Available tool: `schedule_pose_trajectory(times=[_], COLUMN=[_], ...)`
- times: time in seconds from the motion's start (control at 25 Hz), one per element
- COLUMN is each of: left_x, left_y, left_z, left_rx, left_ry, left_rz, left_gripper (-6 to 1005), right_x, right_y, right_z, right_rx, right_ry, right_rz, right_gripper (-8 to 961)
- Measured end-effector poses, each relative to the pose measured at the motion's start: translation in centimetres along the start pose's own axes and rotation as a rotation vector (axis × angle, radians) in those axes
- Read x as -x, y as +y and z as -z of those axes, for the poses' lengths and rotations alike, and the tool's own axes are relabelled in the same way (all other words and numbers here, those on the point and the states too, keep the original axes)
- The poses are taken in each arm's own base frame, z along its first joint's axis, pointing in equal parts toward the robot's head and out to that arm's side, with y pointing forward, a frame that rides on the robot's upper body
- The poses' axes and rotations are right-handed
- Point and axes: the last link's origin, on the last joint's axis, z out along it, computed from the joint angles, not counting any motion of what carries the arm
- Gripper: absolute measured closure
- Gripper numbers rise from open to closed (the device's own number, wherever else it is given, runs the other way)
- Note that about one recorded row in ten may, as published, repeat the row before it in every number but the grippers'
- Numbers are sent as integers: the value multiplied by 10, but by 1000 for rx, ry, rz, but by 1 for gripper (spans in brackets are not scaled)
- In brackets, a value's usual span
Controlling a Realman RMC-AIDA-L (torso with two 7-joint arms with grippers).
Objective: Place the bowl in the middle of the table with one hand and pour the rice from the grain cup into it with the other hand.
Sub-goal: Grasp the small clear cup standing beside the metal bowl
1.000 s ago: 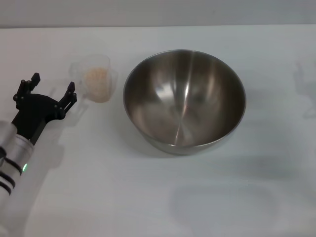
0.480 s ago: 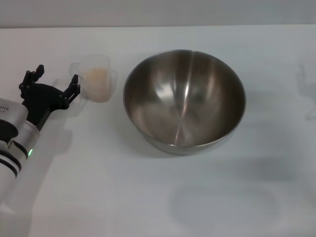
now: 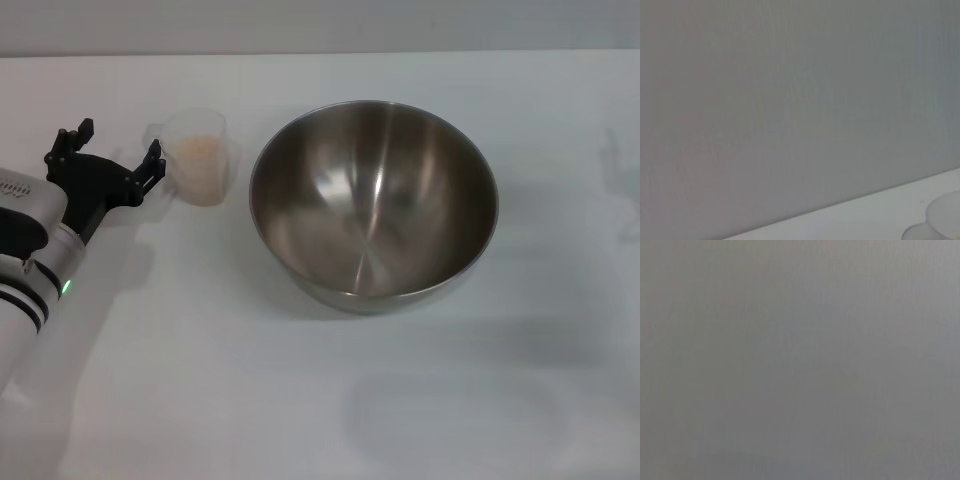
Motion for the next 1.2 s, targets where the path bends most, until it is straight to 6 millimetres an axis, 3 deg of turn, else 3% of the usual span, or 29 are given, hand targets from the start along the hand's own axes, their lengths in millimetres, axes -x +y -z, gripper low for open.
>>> schedule_pose_trajectory(times=[0.68, 1.2], left_x=[-6, -15], left_y=[-3, 7], left_z=[-18, -25], left_rx=[-12, 7], left_ry=[-49, -32], left_rz=[12, 42], left_gripper=[133, 488], right_x=[1, 0], right_y=[2, 3], right_z=[-4, -7], right_rx=[6, 10], right_ry=[-9, -7], right_rz=[-3, -6], right_gripper=[517, 517])
